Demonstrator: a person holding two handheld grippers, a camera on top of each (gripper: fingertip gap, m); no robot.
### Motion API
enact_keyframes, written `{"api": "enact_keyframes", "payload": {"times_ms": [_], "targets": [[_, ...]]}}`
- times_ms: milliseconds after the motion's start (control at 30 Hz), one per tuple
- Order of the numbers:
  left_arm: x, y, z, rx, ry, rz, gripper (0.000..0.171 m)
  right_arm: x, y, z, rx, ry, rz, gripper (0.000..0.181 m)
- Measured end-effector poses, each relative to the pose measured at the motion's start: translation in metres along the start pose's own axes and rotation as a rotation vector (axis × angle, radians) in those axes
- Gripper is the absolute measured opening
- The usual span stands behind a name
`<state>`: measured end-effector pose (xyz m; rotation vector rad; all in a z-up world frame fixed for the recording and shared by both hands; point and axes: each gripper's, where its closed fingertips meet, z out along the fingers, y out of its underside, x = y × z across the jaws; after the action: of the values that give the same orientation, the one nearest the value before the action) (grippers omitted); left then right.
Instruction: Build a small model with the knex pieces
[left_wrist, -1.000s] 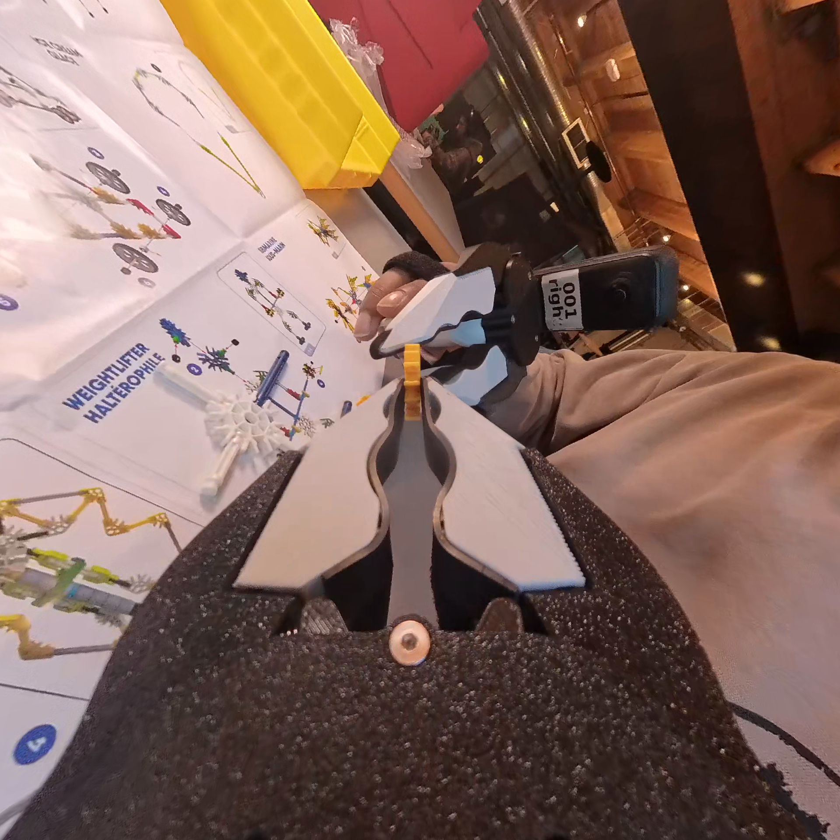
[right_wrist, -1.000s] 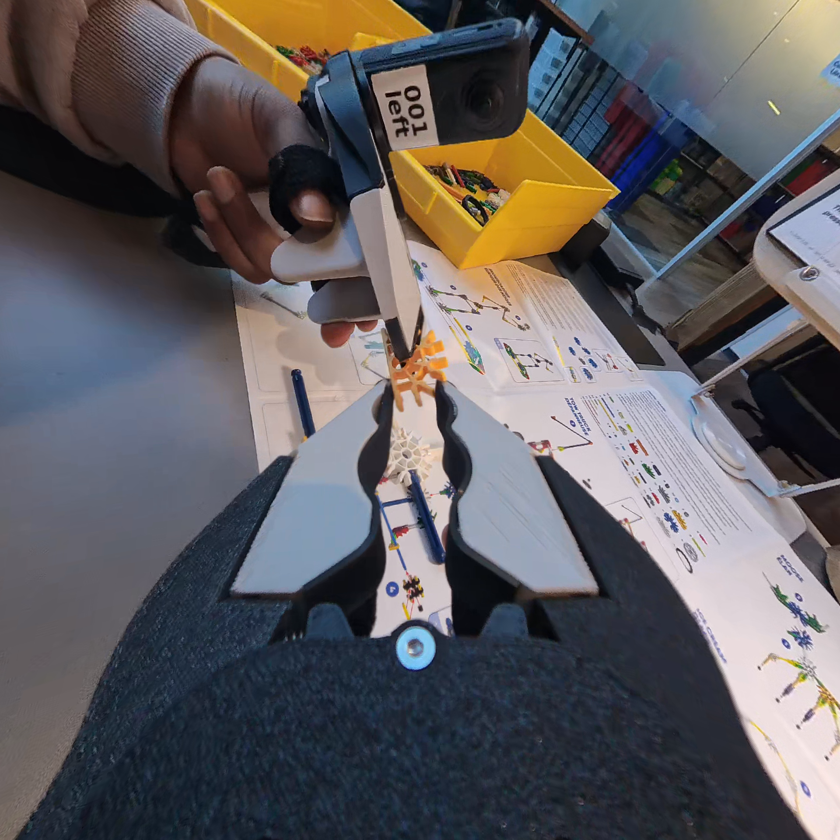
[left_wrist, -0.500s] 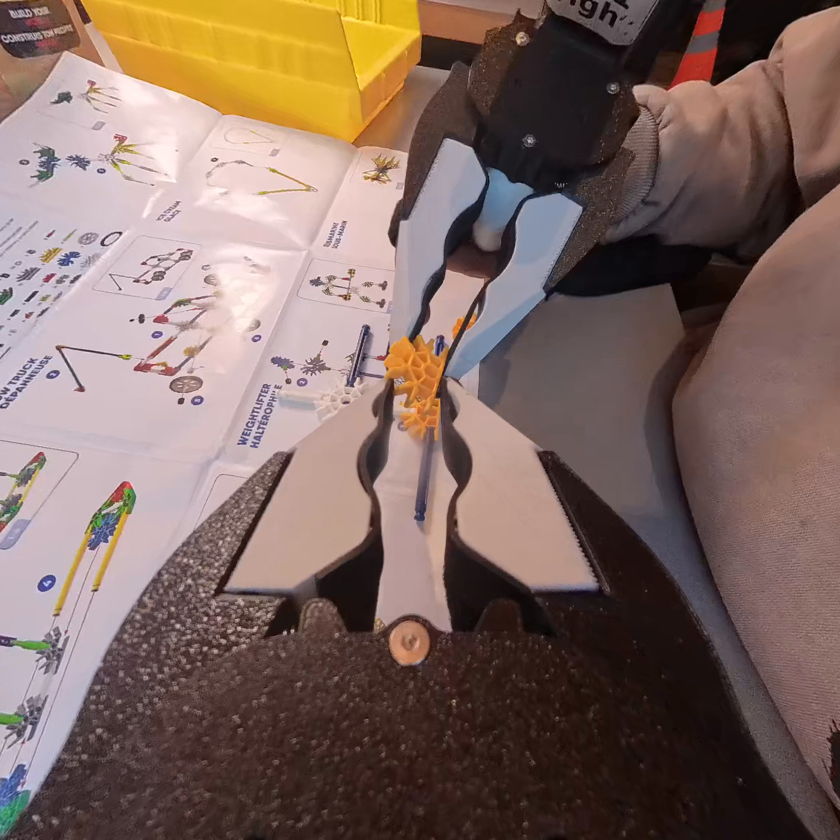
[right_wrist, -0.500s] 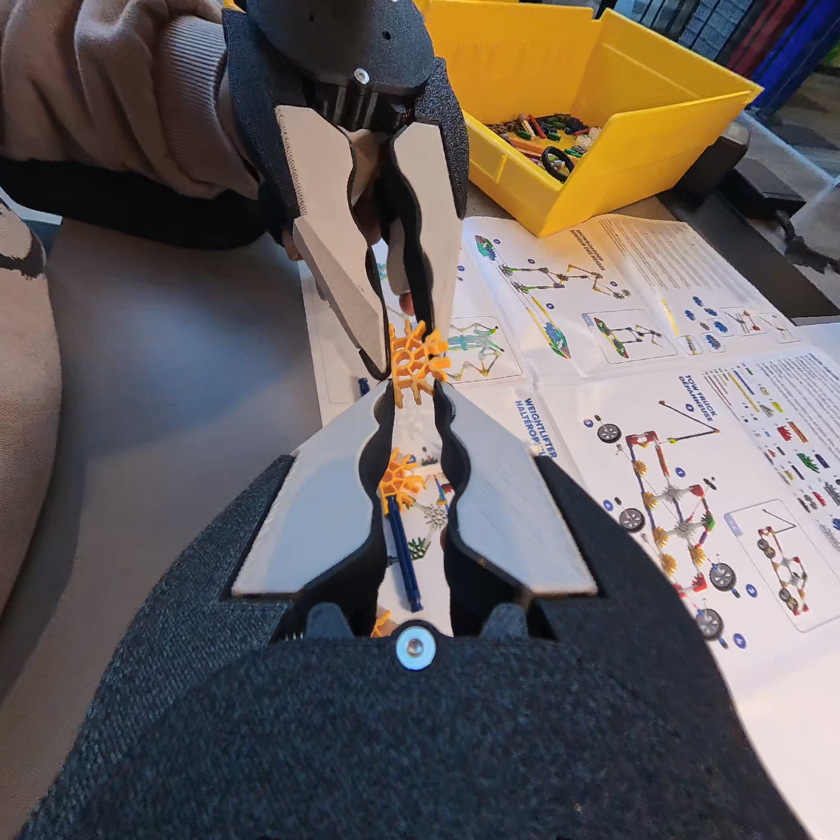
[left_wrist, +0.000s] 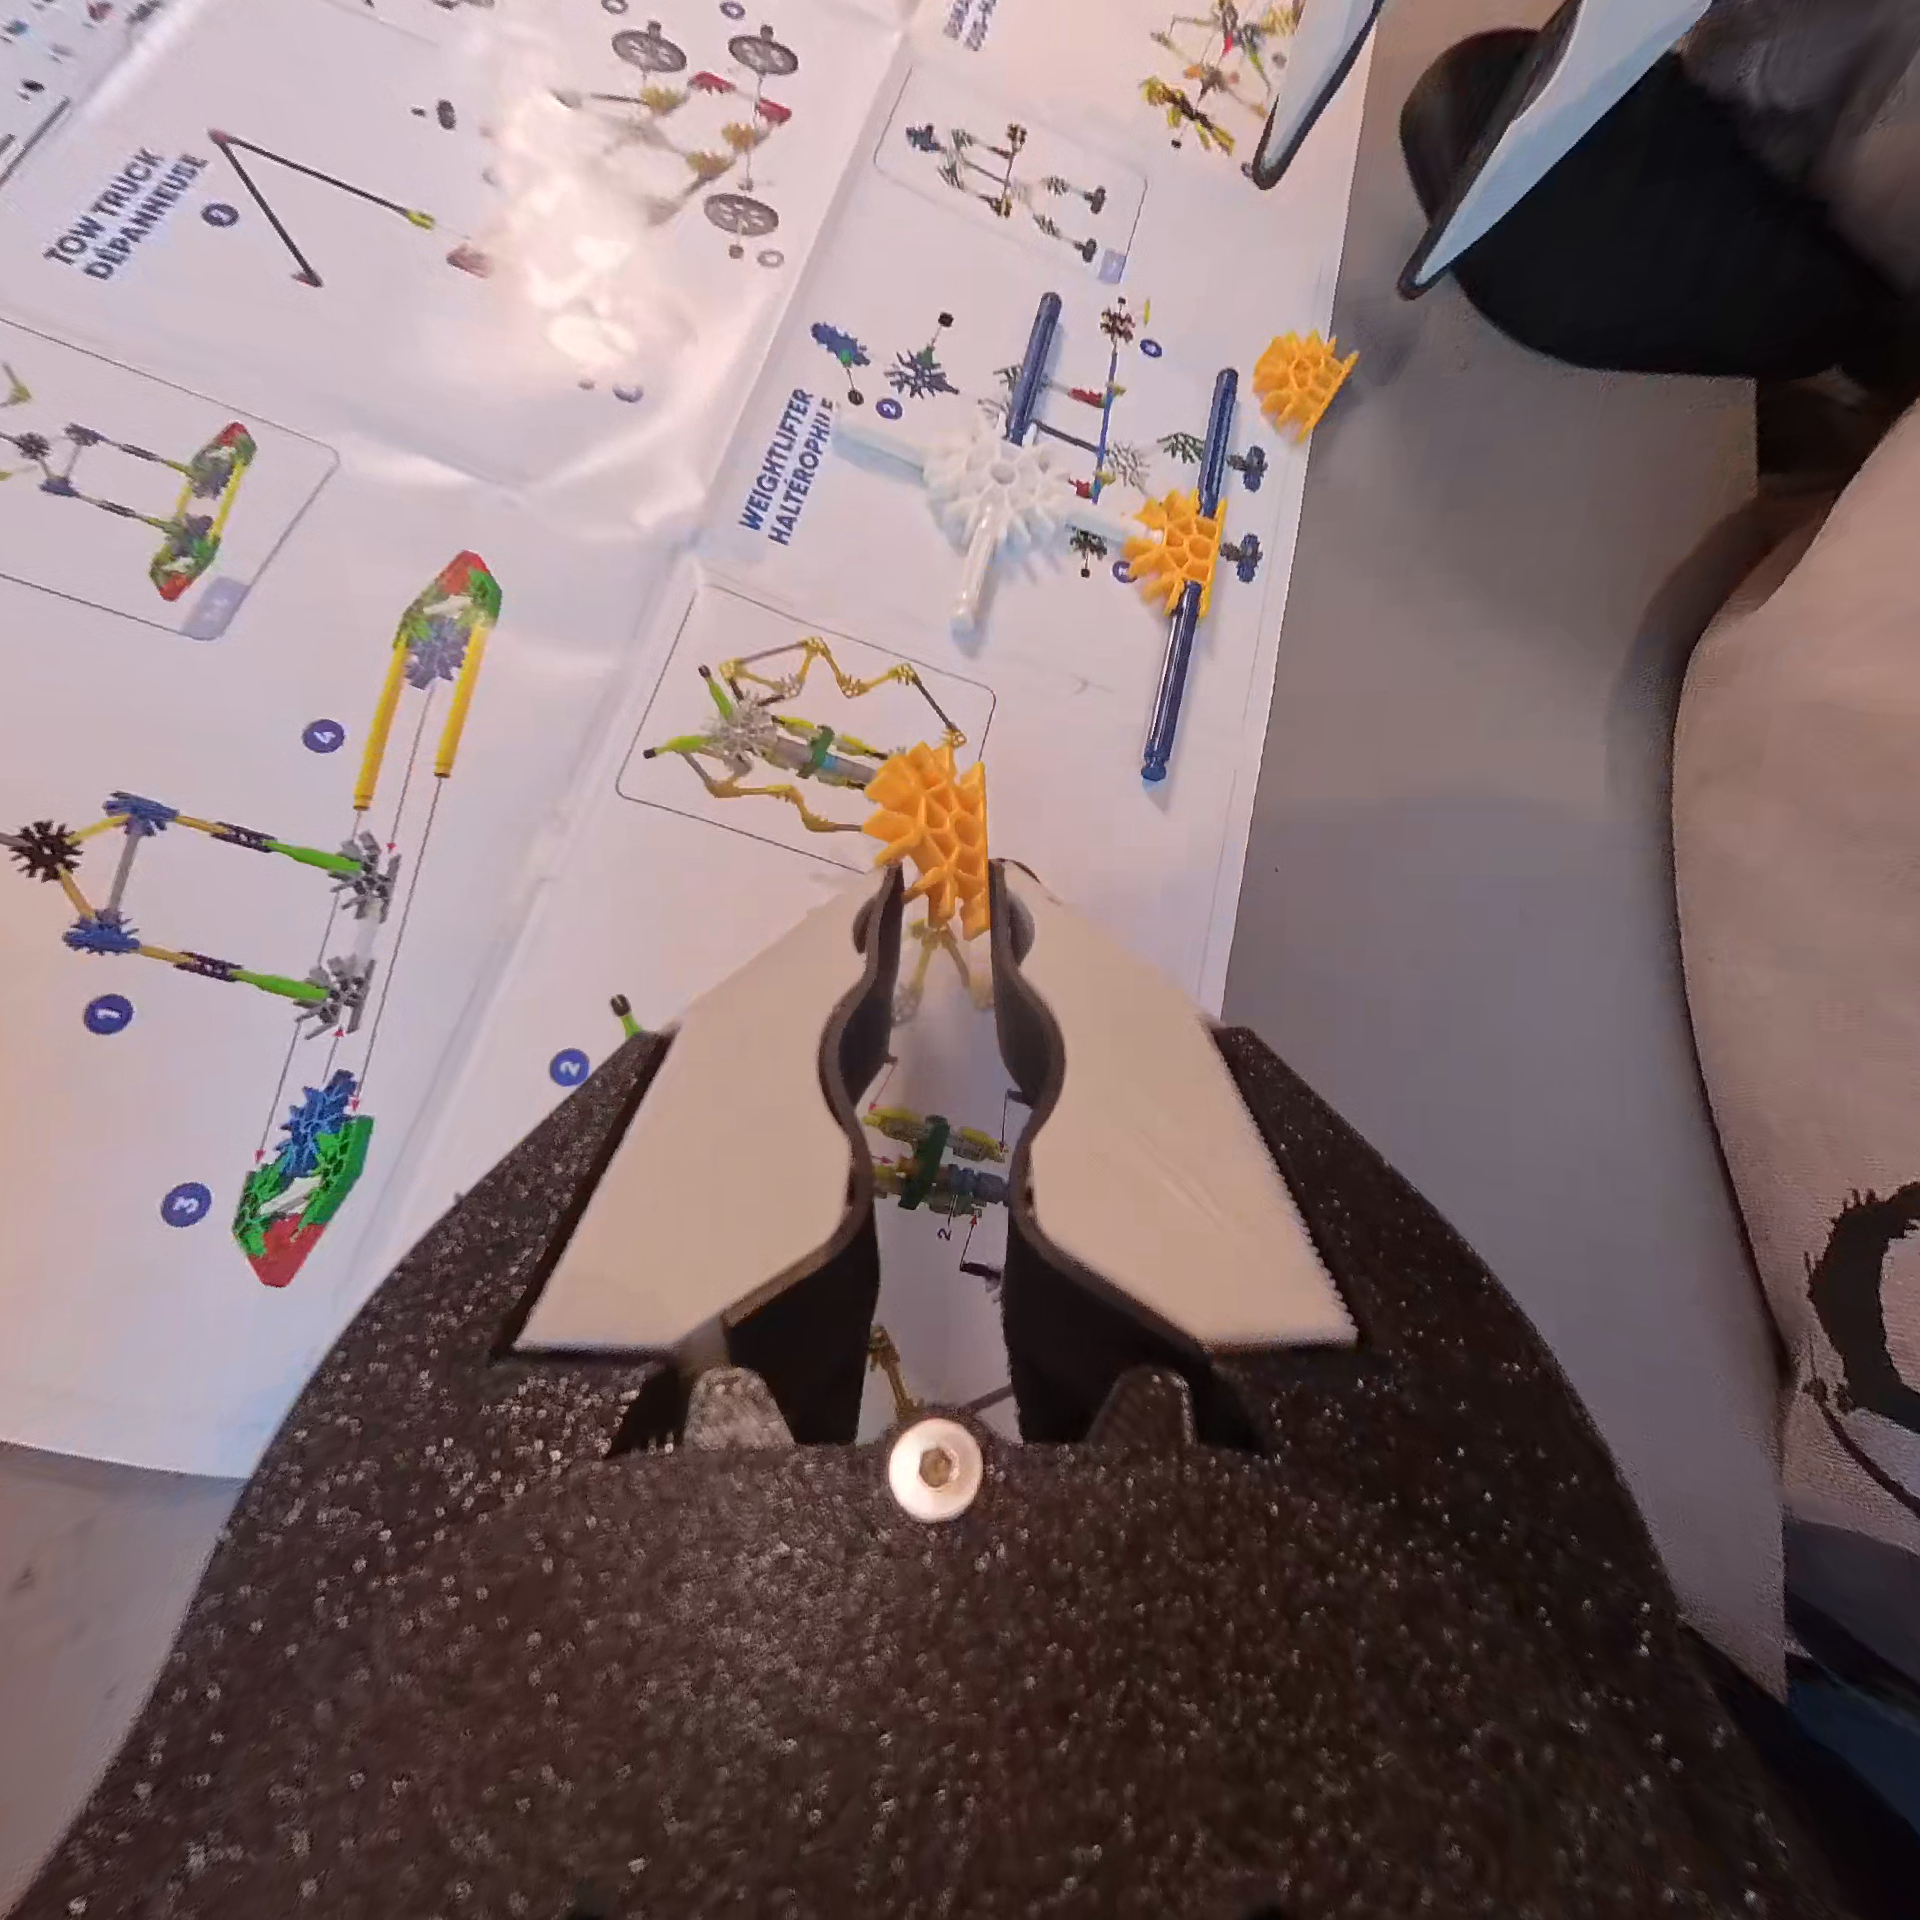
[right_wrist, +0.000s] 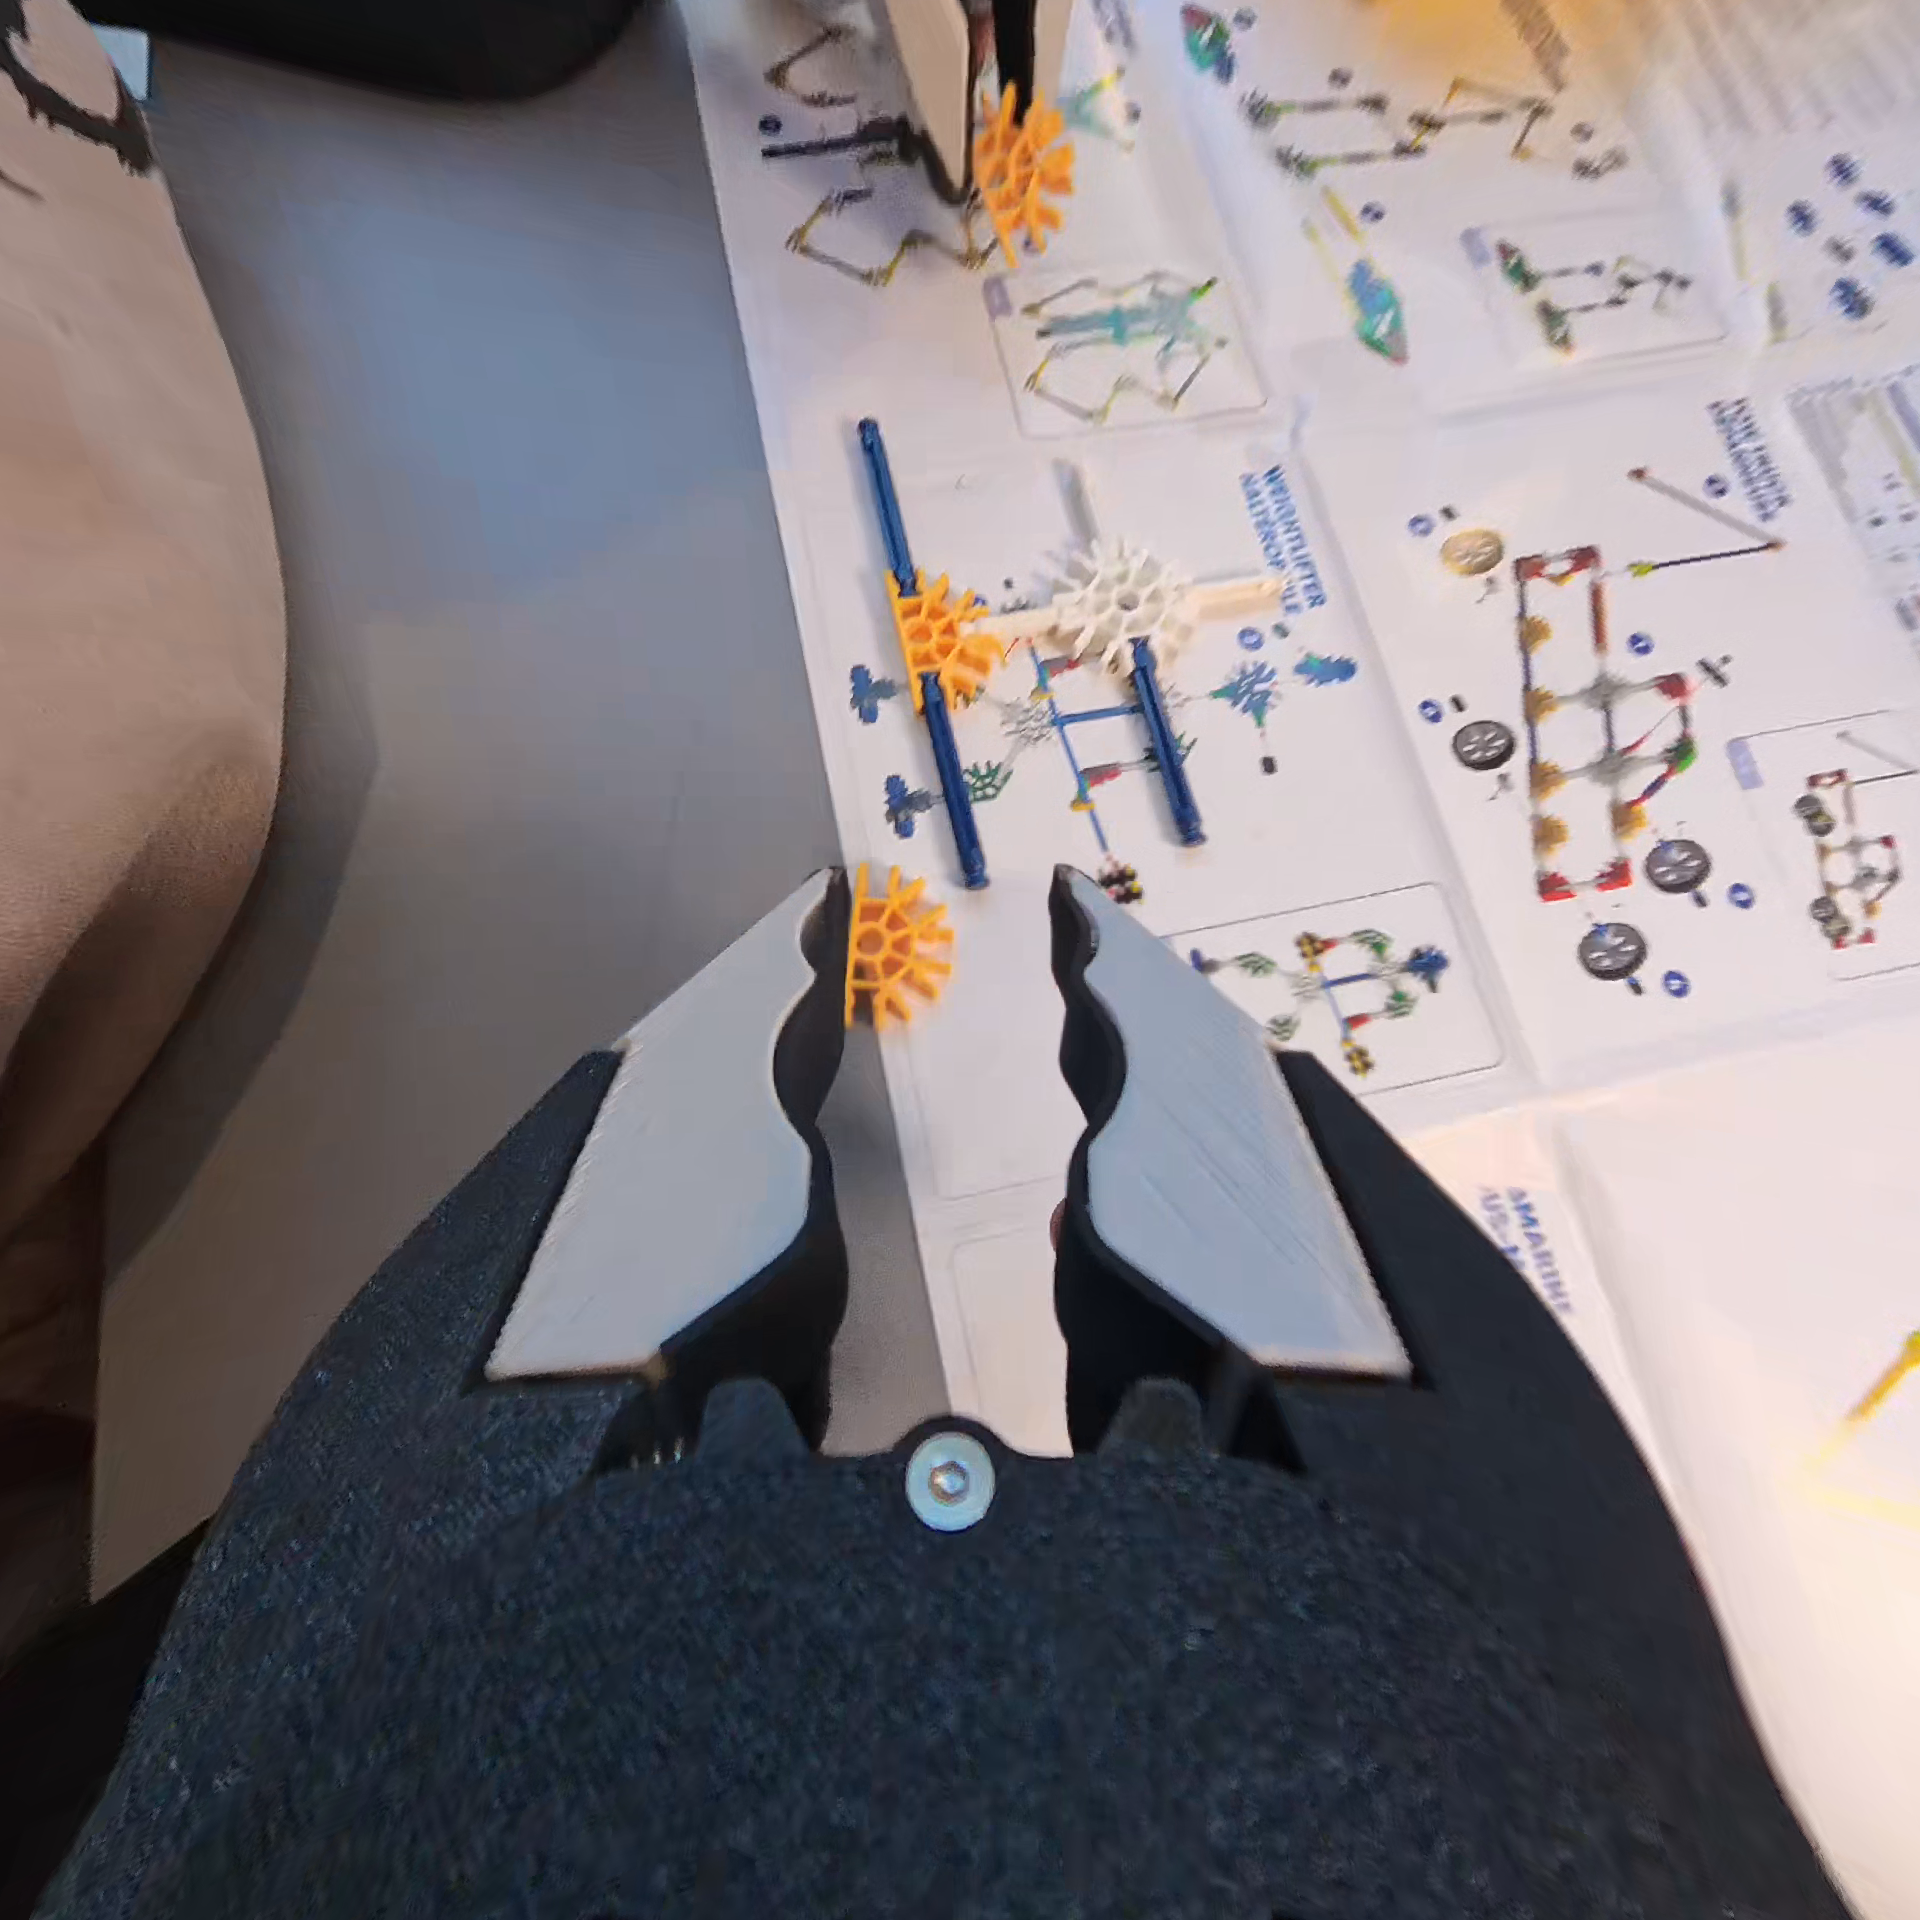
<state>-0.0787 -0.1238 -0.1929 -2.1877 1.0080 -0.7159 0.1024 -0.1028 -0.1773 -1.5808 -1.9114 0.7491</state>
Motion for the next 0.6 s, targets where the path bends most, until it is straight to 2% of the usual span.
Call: {"api": "enact_keyframes", "payload": {"times_ms": [100, 267, 367, 467, 600], "targets": [[0.003, 0.005, 0.007, -0.040, 0.009, 0.023, 0.014, -0.012, 0.013, 0.013, -0.073, -0.039, -0.007, 0.038], [0.002, 0.013, 0.010, -0.071, 0.004, 0.027, 0.014, -0.014, 0.020, 0.022, -0.101, -0.066, 0.002, 0.035], [-0.001, 0.011, 0.008, -0.062, -0.019, 0.022, 0.026, -0.014, 0.022, 0.024, -0.111, -0.066, -0.005, 0.029], [-0.009, 0.001, 0.000, -0.012, -0.068, 0.022, 0.032, -0.013, 0.023, 0.023, -0.107, -0.065, -0.009, 0.024], [-0.007, -0.025, -0.006, 0.121, -0.100, 0.074, 0.031, -0.013, 0.020, 0.021, -0.074, -0.074, -0.006, 0.024]]}}
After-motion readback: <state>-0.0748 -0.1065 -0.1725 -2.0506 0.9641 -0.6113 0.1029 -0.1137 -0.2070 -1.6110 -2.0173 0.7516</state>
